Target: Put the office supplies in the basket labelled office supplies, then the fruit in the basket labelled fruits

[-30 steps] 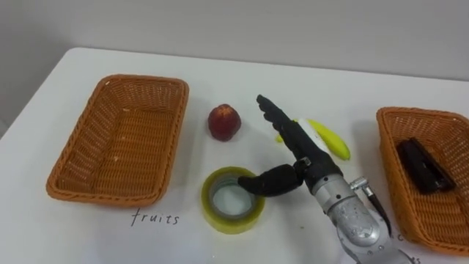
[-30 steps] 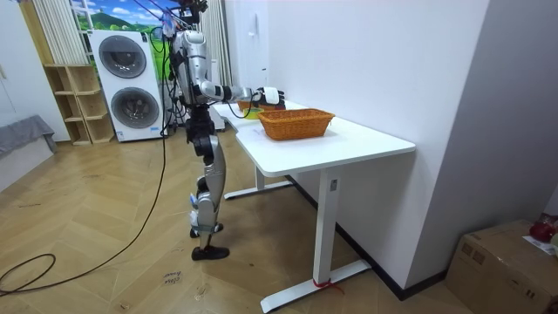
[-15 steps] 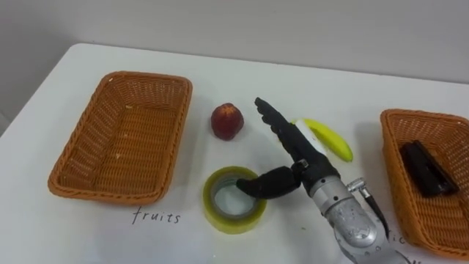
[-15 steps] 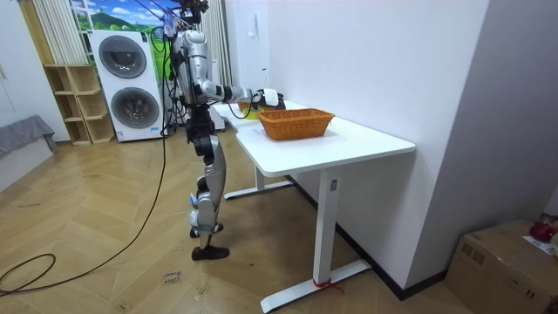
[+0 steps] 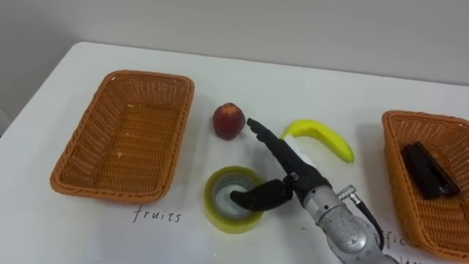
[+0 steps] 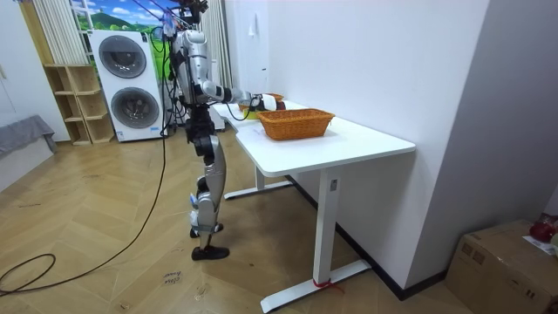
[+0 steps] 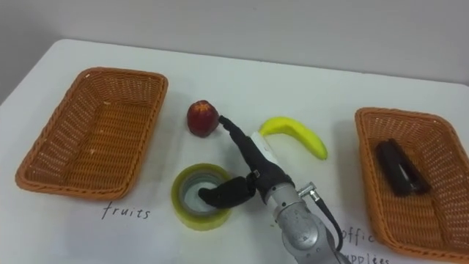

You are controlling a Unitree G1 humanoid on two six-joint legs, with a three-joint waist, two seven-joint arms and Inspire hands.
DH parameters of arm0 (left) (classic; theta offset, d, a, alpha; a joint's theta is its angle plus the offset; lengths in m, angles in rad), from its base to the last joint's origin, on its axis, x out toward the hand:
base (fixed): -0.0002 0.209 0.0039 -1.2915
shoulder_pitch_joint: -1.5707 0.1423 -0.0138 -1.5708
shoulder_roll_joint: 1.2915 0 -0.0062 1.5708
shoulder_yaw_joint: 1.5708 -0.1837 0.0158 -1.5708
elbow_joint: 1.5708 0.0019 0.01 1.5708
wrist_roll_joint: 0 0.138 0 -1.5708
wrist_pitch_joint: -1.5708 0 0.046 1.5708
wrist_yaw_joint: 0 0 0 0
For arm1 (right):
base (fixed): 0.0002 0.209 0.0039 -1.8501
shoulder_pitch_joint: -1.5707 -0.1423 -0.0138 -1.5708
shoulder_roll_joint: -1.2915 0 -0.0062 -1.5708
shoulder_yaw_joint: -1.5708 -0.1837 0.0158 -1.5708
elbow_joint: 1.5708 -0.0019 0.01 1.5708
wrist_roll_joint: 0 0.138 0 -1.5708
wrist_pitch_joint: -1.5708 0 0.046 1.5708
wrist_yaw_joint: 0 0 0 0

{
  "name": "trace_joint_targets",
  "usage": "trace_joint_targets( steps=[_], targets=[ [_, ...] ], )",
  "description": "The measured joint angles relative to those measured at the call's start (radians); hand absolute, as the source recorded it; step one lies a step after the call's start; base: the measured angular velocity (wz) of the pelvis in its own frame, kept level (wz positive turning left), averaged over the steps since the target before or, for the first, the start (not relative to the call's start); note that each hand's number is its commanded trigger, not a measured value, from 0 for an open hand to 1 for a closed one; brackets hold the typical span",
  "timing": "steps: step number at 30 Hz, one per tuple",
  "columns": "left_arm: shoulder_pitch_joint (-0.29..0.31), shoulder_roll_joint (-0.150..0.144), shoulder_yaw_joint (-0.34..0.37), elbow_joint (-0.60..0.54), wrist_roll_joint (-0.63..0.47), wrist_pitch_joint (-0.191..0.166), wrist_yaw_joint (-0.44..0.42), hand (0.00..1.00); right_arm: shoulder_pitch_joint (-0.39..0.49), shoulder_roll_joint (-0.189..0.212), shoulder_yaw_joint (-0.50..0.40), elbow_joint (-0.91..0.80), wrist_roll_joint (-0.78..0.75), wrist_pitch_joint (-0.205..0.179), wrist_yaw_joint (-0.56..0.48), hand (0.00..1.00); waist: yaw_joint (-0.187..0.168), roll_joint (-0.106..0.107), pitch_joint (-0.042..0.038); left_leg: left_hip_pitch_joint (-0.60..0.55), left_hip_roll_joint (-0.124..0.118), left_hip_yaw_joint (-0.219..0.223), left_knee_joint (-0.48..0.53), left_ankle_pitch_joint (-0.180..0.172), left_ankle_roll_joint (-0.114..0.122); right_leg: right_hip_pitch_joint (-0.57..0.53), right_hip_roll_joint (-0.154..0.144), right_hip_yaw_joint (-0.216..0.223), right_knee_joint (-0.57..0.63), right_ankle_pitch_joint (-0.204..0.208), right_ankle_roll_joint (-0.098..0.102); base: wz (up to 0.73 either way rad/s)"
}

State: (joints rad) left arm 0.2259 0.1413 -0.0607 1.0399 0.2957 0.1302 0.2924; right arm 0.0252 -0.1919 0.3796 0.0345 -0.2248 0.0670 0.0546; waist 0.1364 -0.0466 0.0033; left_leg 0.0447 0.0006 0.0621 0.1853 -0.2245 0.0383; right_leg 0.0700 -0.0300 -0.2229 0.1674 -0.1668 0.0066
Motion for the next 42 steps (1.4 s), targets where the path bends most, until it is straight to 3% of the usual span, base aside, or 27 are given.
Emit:
trace_joint_targets(
  steps=[19,34,42],
  targets=[
    [-0.002,0.001,0.002,-0.023,-0.009,0.004,-0.036,0.0,-0.001,0.018,-0.017,0.021,-0.057,-0.001,0.037,0.0,-0.005,-0.009,0.0009,-0.004,-0.001,-0.012,-0.004,0.0,0.0,0.002,-0.003,-0.028,0.0,0.0,0.0,0.01],
    [0.021,-0.011,0.028,-0.082,-0.005,0.037,-0.031,0.0,-0.006,0.028,-0.032,0.032,-0.099,0.002,0.109,0.0,-0.017,-0.006,0.0006,0.001,-0.004,-0.015,0.003,0.0,0.001,0.007,-0.004,-0.025,-0.001,0.0,0.0,0.0],
    [0.019,-0.011,0.047,-0.101,0.007,0.068,-0.039,0.0,-0.025,0.028,-0.05,0.045,-0.138,0.023,0.167,0.0,-0.019,-0.007,0.0007,0.013,-0.006,-0.021,-0.002,0.0,0.001,0.022,-0.004,-0.028,-0.001,0.0,0.0,0.02]
  ],
)
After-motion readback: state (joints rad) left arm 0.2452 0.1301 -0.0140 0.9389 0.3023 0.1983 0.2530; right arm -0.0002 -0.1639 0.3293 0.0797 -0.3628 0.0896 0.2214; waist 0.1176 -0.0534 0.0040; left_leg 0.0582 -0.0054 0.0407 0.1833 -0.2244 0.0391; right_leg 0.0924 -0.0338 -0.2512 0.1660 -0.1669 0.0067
